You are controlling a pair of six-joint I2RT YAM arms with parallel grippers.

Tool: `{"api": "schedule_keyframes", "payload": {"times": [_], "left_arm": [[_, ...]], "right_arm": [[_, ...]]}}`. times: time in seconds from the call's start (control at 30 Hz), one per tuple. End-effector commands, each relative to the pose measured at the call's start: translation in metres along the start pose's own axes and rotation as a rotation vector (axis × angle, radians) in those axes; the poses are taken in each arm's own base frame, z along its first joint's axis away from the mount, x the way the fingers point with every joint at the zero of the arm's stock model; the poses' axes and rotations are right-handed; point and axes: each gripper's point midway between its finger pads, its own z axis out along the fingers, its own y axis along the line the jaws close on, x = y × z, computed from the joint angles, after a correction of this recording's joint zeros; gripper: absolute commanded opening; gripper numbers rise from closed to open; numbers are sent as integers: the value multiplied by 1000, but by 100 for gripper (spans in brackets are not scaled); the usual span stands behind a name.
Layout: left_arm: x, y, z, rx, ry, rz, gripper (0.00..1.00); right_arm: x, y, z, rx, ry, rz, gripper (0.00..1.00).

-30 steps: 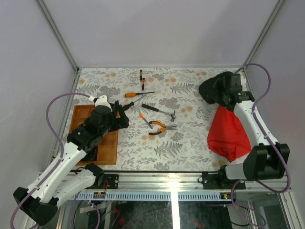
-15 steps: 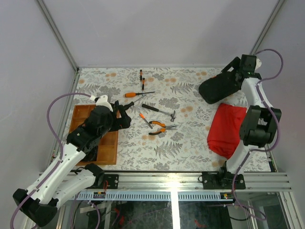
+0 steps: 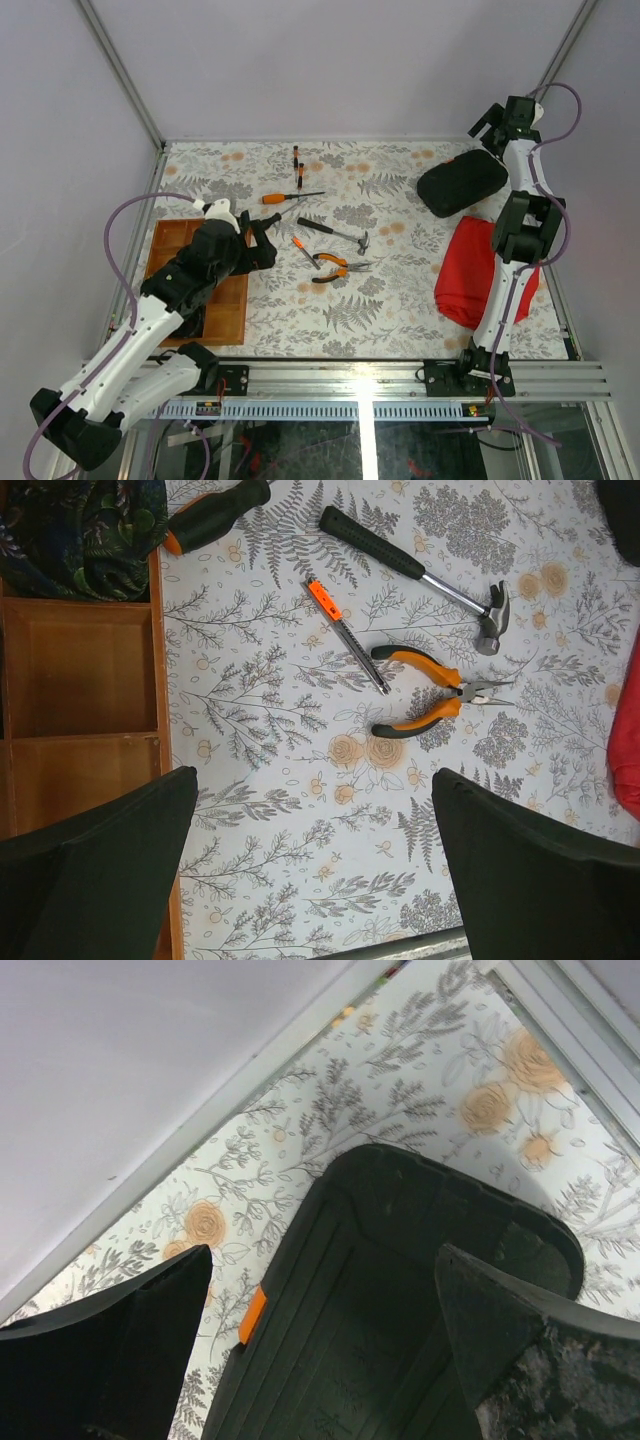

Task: Sort the tools into containers
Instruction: Move the storage box to the center of the board.

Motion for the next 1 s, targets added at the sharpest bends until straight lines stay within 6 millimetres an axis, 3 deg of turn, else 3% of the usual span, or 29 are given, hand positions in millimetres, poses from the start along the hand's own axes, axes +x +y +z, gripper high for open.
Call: {"api": "schedule_keyframes", "payload": {"times": [0.0,0.13,0.3,0.57,0.83,0.97], "left_arm": [[-7,-6,4,28,-23,7,100],[-6,-4,6,13,-19,8,100],[-7,1,7,-13,-23,5,100],[-6,-1,8,-7,-16,8,100],[-4,-2,10,0,0,13,100],[-3,-3,11,3,5,14,100]], "right_arm": [[-28,27,-1,-208,-98,-26,99],[-24,23,8,-265,-88,-11,99],[-24,-5,34,-194,-42,80,99],[-11,-27,69,-125,-31,135,99],[6,-18,76,-180,22,32,100],[12,0,74,-259,37,-17,100]]}}
